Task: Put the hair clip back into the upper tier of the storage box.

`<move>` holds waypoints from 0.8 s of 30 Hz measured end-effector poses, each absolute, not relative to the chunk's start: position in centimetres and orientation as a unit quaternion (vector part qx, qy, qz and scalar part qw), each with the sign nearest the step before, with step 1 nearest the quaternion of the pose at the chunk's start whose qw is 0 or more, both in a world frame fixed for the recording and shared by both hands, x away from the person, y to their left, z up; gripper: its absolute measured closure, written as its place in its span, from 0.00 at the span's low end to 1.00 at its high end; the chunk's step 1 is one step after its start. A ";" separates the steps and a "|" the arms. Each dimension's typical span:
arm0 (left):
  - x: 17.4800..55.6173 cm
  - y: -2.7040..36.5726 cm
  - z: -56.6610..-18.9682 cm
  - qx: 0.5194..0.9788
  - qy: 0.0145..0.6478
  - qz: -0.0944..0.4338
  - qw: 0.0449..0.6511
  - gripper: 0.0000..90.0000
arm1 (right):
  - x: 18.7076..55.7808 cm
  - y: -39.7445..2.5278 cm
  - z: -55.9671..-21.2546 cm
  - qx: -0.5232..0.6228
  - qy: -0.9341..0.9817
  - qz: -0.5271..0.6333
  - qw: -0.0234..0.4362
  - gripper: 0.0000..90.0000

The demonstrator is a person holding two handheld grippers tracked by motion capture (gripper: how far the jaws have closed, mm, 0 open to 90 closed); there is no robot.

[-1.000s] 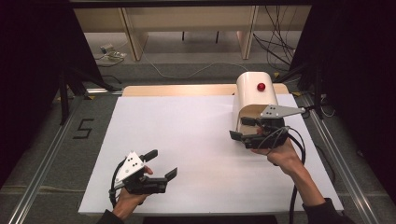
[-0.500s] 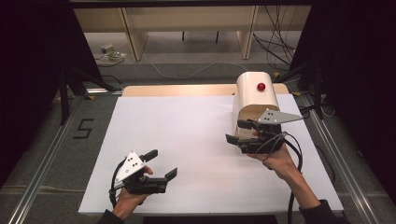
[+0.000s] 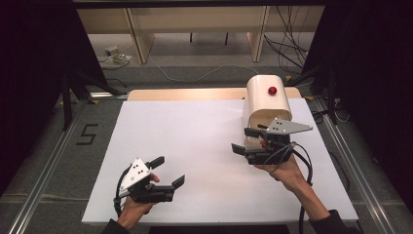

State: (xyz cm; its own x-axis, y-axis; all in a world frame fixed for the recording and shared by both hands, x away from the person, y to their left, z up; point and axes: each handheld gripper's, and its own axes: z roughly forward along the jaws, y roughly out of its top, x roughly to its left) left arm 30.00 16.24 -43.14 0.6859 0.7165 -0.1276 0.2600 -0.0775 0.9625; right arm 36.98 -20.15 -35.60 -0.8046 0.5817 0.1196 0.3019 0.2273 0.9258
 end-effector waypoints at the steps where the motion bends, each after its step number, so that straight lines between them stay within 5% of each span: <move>1: 30.0 16.3 -43.1 0.707 0.346 0.194 0.585 0.06 | 36.9 -20.1 -35.6 0.288 0.773 0.551 0.130 0.29; 24: 30.0 16.3 -43.1 0.708 0.345 0.195 0.585 0.06 | 35.9 -19.6 -37.2 0.277 0.765 0.564 0.140 0.30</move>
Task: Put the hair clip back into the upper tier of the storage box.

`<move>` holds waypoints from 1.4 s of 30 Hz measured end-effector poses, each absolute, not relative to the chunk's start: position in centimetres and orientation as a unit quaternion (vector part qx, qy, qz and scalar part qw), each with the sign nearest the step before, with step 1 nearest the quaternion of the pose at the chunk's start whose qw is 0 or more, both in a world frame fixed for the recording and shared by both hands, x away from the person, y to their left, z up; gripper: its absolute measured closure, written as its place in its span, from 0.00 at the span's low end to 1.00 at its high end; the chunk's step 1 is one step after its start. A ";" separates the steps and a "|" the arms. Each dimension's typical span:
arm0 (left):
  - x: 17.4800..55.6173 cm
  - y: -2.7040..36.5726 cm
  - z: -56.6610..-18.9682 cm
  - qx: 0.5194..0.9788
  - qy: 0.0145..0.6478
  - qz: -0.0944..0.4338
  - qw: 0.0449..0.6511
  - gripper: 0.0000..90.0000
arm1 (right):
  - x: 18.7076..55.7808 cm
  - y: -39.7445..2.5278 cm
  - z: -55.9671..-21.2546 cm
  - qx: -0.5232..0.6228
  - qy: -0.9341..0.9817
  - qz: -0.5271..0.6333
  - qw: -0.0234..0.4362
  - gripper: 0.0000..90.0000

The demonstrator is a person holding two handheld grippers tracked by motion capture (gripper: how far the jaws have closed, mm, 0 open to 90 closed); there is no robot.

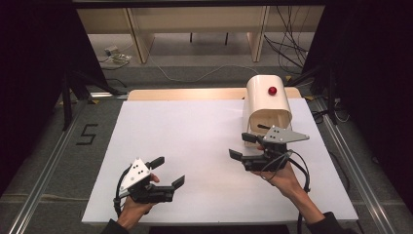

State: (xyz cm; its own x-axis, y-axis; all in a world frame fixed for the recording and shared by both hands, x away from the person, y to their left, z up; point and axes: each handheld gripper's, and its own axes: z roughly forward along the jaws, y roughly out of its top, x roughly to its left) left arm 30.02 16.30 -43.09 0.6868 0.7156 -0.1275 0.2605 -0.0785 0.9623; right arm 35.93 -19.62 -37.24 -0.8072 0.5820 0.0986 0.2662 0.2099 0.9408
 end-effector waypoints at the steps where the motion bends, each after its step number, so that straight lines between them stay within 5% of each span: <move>1: 30.0 16.3 -43.1 0.708 0.345 0.194 0.585 0.06 | 35.8 -19.6 -37.3 0.275 0.766 0.565 0.140 0.29; 42: 30.0 16.2 -43.1 0.709 0.344 0.190 0.586 0.06 | 34.8 -20.6 -40.0 0.285 0.765 0.561 0.141 0.29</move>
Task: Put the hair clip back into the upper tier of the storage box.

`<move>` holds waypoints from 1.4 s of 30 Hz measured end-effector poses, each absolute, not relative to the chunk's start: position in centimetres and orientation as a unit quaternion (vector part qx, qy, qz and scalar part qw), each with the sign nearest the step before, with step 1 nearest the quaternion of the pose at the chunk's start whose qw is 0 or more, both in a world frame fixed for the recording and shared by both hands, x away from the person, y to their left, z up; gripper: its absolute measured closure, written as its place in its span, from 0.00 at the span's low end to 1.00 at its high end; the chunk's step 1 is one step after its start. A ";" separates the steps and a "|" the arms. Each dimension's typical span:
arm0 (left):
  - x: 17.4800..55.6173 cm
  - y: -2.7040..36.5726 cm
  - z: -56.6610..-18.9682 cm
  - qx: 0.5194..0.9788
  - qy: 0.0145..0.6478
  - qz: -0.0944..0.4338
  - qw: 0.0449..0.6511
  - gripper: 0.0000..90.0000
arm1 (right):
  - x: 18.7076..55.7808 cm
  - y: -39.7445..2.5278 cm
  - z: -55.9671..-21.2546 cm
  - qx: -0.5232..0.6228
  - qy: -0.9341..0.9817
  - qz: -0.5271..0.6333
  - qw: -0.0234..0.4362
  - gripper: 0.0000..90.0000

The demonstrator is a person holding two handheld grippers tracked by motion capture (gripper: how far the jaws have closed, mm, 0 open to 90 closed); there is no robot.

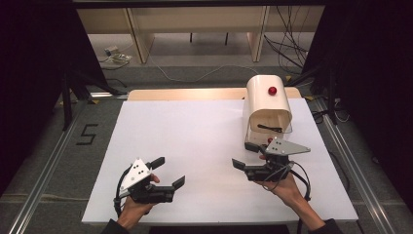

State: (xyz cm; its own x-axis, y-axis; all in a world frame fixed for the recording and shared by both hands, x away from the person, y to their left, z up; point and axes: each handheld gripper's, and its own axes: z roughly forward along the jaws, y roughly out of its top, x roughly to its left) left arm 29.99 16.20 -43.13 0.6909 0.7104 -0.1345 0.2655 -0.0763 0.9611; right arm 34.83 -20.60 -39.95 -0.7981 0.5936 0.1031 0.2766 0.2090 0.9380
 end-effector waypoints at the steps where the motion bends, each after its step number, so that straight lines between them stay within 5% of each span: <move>1: 30.0 16.2 -43.1 0.708 0.344 0.189 0.586 0.06 | 34.8 -20.6 -40.0 0.284 0.764 0.562 0.142 0.29; 42: 30.0 16.2 -43.2 0.711 0.342 0.186 0.585 0.06 | 34.1 -22.2 -41.9 0.318 0.756 0.552 0.152 0.25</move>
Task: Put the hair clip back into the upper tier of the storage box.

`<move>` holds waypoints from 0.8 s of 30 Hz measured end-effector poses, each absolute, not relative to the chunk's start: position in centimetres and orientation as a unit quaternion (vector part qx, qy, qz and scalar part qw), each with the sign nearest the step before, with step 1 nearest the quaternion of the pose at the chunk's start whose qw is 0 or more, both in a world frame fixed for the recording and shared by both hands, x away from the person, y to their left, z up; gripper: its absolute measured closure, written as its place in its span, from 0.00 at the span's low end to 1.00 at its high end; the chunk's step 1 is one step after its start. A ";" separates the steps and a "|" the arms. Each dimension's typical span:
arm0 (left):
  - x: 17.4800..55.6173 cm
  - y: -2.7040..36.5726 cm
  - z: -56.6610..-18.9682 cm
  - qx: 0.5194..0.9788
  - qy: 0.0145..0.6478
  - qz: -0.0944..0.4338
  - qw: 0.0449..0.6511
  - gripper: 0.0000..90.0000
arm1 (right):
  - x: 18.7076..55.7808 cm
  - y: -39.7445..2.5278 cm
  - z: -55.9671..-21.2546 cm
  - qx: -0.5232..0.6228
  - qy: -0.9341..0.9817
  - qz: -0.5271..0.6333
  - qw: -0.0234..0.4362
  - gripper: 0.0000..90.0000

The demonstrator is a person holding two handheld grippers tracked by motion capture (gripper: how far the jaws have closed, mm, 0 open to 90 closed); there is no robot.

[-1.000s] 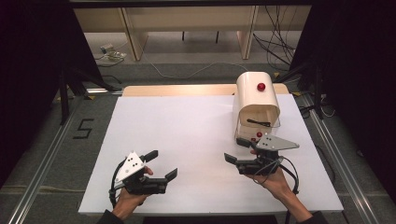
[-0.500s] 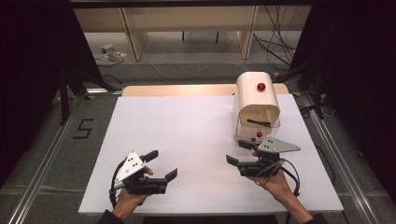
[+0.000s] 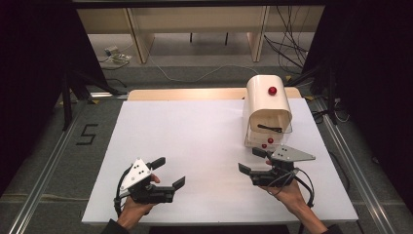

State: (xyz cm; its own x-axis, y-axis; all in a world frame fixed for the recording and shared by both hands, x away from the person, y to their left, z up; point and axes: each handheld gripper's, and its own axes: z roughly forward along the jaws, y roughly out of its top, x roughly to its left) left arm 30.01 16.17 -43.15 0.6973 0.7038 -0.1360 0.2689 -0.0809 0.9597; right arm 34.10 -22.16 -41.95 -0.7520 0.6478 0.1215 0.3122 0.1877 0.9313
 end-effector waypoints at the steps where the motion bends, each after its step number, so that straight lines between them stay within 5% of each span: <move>1: 30.0 16.2 -43.2 0.712 0.342 0.186 0.585 0.06 | 34.0 -22.3 -42.0 0.321 0.755 0.551 0.152 0.25; 24: 30.1 16.2 -43.2 0.715 0.343 0.178 0.583 0.06 | 32.9 -24.2 -43.3 0.351 0.752 0.536 0.153 0.20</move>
